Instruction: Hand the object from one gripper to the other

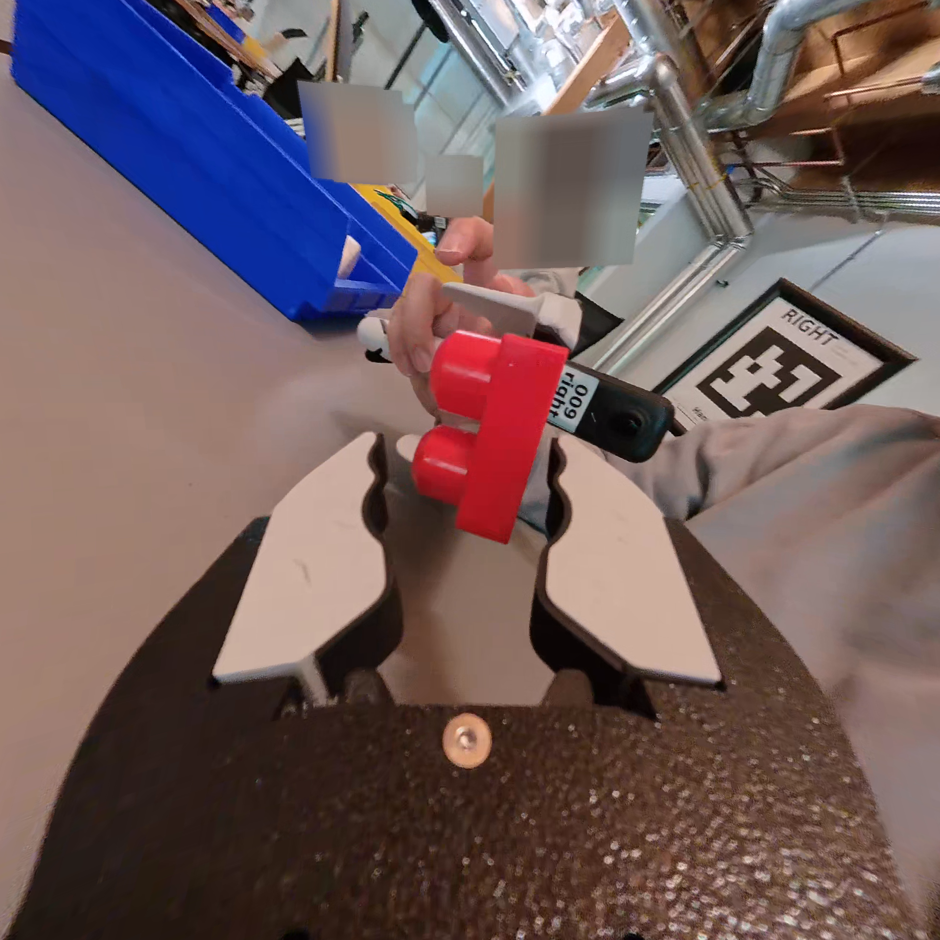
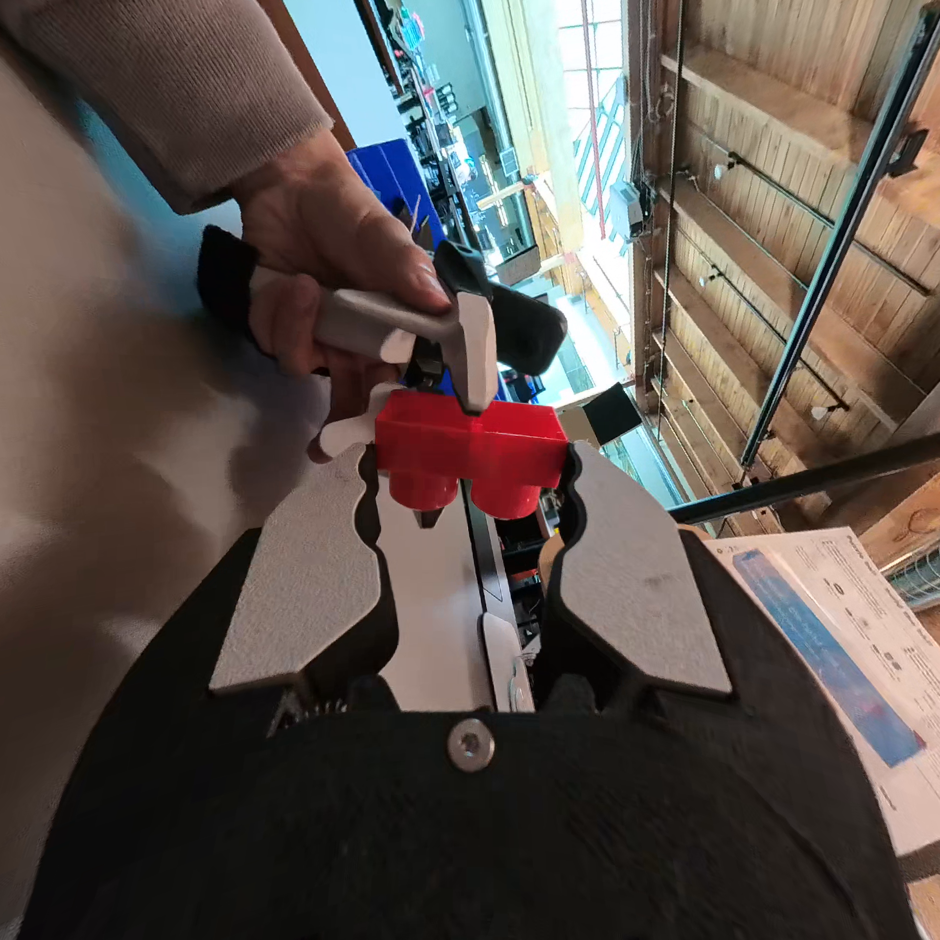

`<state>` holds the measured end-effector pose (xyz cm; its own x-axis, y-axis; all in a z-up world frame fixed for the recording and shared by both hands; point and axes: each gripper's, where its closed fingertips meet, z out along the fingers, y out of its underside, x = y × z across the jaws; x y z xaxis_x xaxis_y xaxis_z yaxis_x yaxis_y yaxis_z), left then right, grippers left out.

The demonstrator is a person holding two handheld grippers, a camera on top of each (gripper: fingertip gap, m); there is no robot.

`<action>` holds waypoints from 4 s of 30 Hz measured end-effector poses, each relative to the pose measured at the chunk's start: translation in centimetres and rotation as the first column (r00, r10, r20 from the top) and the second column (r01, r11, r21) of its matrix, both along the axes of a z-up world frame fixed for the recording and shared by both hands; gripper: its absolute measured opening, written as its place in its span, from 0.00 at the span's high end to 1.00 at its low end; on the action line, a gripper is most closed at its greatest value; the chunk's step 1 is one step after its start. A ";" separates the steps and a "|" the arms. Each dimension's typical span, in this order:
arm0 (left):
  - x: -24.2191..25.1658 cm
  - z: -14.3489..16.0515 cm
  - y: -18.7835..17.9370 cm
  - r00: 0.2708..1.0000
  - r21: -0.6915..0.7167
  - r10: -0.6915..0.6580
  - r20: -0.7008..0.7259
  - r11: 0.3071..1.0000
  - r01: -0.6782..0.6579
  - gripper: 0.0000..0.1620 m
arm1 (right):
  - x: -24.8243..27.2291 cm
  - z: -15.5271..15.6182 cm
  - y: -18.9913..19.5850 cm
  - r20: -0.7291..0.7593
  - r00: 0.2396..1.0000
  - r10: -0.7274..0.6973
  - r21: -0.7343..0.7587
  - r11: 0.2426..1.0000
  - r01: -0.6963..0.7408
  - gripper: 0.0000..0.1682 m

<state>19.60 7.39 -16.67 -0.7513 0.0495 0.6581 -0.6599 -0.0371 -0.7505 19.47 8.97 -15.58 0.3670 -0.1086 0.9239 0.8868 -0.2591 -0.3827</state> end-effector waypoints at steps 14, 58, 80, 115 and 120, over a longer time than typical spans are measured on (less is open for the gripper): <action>2.6 -0.1 1.2 0.801 0.120 0.223 0.555 0.932 -0.342 0.73 | 1.0 0.8 -0.2 -0.802 0.547 0.238 0.251 0.967 -0.053 0.32; 4.9 0.8 0.3 0.727 0.052 0.487 0.485 0.813 -0.580 0.71 | 7.8 -1.1 -2.3 -0.532 0.694 -0.485 -0.013 0.824 0.566 0.54; -2.2 0.1 1.7 0.819 0.173 -0.056 0.571 0.983 -0.053 0.84 | -1.1 0.0 -3.3 -0.945 0.191 0.265 0.209 0.940 -0.269 0.73; 6.2 -1.2 0.4 0.523 0.200 0.342 0.781 0.656 -0.728 0.54 | 4.5 0.9 -1.8 -0.913 0.284 0.294 0.351 0.919 0.180 0.66; 2.4 0.4 -0.7 0.710 0.134 0.219 0.669 0.904 -0.405 0.54 | 2.2 1.5 -2.6 -0.908 0.274 0.318 0.320 0.947 -0.039 0.51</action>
